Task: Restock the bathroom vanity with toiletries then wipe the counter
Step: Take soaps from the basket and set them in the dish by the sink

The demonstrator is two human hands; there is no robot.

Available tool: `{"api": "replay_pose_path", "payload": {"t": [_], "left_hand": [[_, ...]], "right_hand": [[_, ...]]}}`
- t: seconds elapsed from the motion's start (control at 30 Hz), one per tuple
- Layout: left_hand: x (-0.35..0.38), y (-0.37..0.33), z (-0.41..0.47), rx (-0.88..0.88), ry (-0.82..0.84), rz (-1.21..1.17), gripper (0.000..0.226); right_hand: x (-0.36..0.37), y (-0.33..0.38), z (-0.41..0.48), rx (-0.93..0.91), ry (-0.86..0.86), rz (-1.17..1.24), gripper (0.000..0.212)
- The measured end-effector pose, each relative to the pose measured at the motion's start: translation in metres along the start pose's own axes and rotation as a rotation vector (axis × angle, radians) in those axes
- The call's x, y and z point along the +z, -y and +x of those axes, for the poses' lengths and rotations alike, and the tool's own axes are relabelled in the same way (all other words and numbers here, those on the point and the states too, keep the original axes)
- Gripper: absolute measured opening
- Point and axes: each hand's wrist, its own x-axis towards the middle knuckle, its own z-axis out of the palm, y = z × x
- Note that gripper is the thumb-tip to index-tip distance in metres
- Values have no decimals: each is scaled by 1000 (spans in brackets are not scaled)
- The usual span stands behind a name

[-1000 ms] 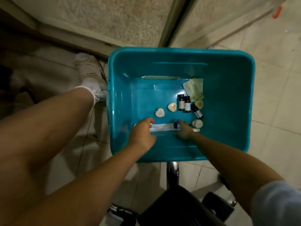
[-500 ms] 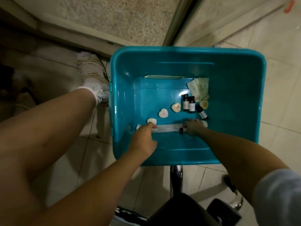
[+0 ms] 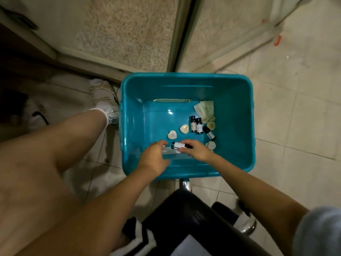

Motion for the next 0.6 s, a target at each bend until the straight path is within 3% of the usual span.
{"api": "replay_pose_path", "payload": {"t": [0.17,0.3,0.47,0.6], "left_hand": [[-15,-21,-29,158,-120,93,64],[-33,-34,-60,262,-321,143,44],[-54,-56,-105,345,-510,102,32],[-77,-70,-149,368,-664,-30,29]], "right_hand": [[-11,75,-49,-250,38,124,20],[-13,105,-94,-313,53,135,27],[-17,130,-142,-383,-111,304,9],[-17,172,-183,-472,-195,385,9]]}}
